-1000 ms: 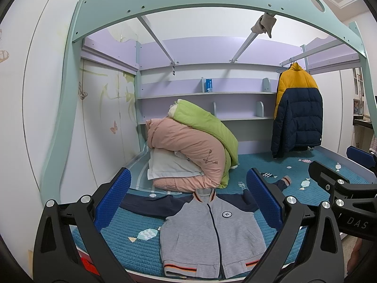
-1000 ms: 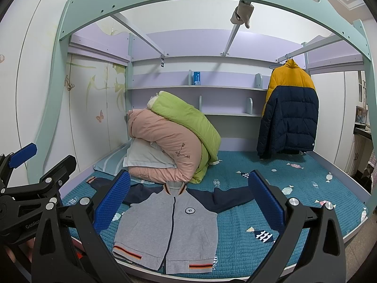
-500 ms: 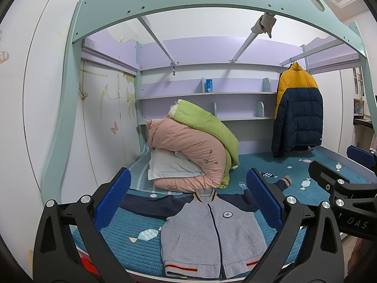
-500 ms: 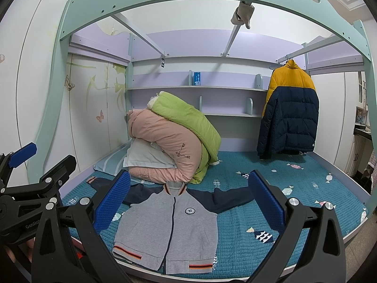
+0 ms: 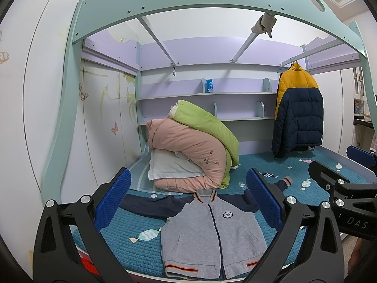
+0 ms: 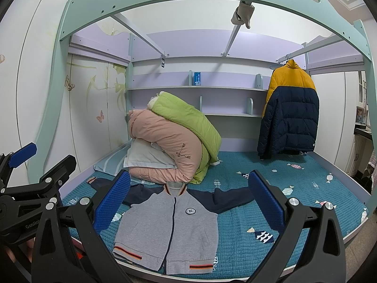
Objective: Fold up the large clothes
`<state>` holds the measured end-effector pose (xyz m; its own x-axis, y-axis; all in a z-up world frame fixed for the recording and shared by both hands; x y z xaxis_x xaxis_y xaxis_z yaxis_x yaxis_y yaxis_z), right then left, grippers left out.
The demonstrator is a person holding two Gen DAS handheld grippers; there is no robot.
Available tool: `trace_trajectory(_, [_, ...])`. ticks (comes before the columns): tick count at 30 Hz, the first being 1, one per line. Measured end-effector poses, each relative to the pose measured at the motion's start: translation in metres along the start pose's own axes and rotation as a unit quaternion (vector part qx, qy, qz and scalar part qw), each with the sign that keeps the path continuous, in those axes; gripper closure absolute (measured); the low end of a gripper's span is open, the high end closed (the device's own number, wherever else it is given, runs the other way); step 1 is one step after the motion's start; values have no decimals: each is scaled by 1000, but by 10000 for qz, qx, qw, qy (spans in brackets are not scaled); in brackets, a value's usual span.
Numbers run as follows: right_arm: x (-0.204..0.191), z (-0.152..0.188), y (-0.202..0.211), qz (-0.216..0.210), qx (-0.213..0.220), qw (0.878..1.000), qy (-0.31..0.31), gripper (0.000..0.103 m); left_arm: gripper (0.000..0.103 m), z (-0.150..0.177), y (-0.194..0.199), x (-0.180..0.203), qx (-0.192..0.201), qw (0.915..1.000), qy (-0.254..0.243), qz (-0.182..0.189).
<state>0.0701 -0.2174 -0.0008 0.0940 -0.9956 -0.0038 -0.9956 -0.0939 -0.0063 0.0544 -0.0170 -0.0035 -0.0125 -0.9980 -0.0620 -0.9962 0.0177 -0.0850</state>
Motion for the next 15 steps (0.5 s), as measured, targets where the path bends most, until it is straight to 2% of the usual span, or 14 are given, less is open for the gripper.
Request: trace_trajectory(15, [2,3,-1,-4,-13,10000,-24,6,5,2,0,0,9,10000,-12,-5])
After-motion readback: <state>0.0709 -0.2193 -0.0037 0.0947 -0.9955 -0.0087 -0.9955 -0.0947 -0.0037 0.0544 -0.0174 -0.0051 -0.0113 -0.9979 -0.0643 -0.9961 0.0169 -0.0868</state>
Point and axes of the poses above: each gripper's, at about its wrist camera, not at the fingertips, and y roughly against the way its jaws point, x to its right, z to its underside, the point moved 6 cm from there along -y, roughly the way its jaws point, and after that the axes turned 15 degrees about x, right-handed, at the moved point
